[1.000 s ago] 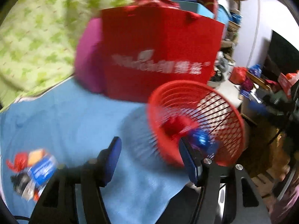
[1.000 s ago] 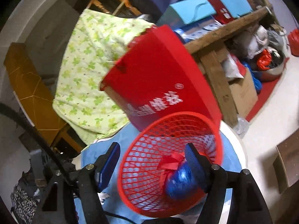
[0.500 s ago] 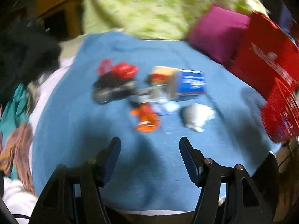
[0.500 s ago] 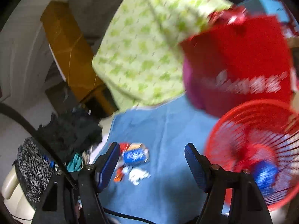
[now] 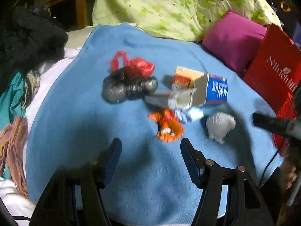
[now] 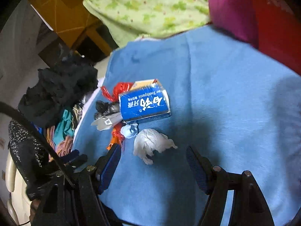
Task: Collect trash
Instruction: 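Grasp the white tissue ball with the right tool while the left tool grasps the white medicine box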
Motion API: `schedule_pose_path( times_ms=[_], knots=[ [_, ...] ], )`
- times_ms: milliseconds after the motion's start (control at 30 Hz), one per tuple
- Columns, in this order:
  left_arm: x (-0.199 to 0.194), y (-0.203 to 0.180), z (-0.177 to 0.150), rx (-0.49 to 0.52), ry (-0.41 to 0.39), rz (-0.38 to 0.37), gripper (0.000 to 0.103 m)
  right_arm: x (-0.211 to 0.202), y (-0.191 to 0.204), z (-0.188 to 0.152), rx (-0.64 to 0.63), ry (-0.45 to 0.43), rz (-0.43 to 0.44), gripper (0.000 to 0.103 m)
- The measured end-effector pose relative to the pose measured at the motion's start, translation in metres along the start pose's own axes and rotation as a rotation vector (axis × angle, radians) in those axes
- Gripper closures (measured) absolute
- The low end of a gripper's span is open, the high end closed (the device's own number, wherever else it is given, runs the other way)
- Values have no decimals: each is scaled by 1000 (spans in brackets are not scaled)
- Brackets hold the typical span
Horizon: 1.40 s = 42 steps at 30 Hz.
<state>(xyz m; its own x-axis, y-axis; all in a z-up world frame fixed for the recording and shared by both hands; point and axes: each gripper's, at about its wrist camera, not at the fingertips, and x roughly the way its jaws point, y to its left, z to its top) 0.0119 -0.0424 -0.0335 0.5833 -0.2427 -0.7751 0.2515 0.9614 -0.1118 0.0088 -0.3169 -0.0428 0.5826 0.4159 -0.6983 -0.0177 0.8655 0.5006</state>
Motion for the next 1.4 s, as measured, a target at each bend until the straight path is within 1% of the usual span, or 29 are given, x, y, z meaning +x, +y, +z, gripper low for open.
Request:
schedule_pose_path(
  times_ms=[167,200,233,300,333,367,400,433,467,567,700,767,800,833,867,900,933,967,1000,1033,1133,1200,1400],
  knots=[
    [3,-4,40,-22,-24,-70,37,41,10,9,-59,40,-20,28],
    [5,-5,49,-22,-30,-80,35,49,12,9,-78,53,-33,28],
    [9,-6,58,-22,-27,-85,32,59,13,9,-101,68,-54,28],
    [21,-6,72,-36,0,-93,32,72,14,5,-122,95,-66,30],
    [30,-5,79,-54,27,-101,32,75,15,2,-144,97,-81,40],
    [40,-4,83,-73,58,-114,32,74,18,0,-173,90,-96,45],
    [48,-4,86,-86,85,-120,32,72,18,-1,-187,89,-92,59],
    [57,-4,87,-97,115,-117,32,68,16,-3,-181,88,-77,63],
    [69,-4,88,-110,154,-107,32,65,15,-4,-170,81,-73,63],
    [90,-8,82,-119,225,-91,32,47,8,-9,-168,49,-85,64],
    [104,-7,66,-128,272,-73,33,23,0,-19,-156,27,-65,64],
    [106,-7,60,-133,284,-79,38,13,0,-24,-159,16,-64,64],
    [106,-6,58,-133,284,-85,47,8,1,-27,-162,8,-66,64],
    [105,-7,56,-128,282,-87,63,3,2,-31,-164,1,-67,64],
    [104,-8,55,-119,278,-85,64,-1,3,-34,-162,-5,-63,64],
    [102,-8,54,-113,267,-85,69,-4,5,-37,-157,-13,-59,64],
    [99,-9,53,-106,256,-83,78,-8,5,-39,-153,-19,-56,64],
    [97,-10,52,-98,249,-85,79,-13,5,-41,-148,-26,-52,64],
    [94,-10,51,-96,241,-90,83,-17,6,-43,-145,-33,-50,64],
    [91,-9,50,-96,233,-93,85,-17,8,-43,-145,-37,-51,64],
    [74,-7,49,-84,196,-91,86,-29,10,-47,-142,-56,-51,64],
    [56,-5,48,-72,163,-98,86,-38,12,-50,-140,-70,-44,64],
    [-2,-11,38,-44,59,-78,86,-67,19,-50,-130,-132,-15,64]
  ],
)
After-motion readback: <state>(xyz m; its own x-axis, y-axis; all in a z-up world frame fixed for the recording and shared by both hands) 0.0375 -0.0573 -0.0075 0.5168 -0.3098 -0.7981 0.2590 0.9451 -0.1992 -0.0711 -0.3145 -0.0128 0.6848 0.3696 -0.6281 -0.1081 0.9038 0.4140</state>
